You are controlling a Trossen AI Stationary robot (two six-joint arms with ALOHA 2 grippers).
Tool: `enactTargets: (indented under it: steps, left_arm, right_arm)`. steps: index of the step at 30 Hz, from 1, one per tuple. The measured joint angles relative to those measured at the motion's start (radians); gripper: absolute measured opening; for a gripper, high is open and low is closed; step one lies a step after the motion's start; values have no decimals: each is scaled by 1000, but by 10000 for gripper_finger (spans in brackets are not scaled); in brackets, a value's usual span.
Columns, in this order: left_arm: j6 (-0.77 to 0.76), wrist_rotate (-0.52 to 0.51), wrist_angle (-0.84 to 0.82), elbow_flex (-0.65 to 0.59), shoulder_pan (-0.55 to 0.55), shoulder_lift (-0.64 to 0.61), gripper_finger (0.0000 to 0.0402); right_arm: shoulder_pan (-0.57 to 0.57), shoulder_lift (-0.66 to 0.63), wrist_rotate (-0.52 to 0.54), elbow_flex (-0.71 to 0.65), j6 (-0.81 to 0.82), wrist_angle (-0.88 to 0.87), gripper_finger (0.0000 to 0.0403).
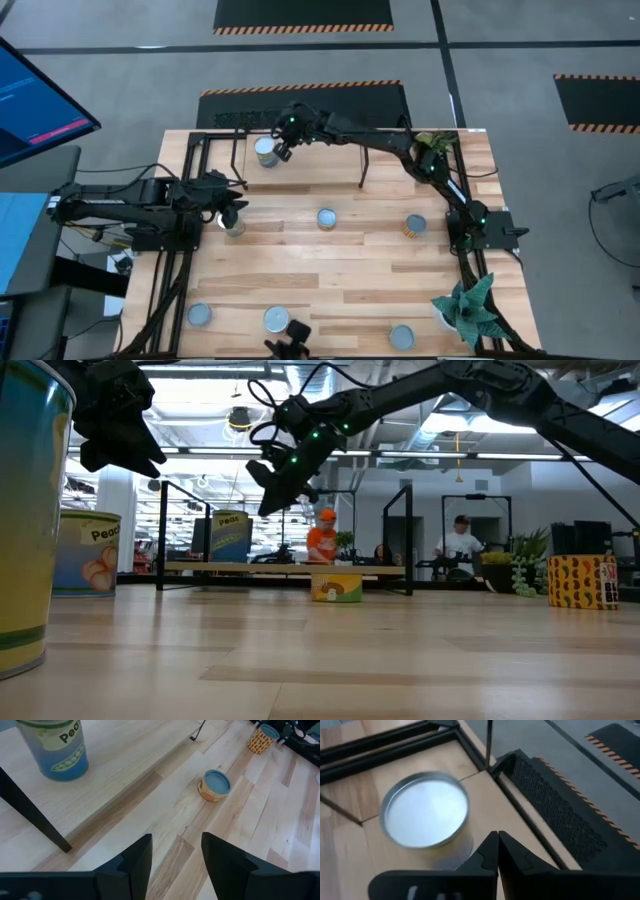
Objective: Pick and place cans onto a shelf
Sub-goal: Put the canned peas on the shelf
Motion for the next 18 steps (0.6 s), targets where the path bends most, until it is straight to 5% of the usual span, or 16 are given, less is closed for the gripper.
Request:
enactTargets:
  steps: [18]
  left_arm:
    - [0,-8,0,0,0,0,163]
  right_arm:
    - [0,0,-52,0,-17,44,26]
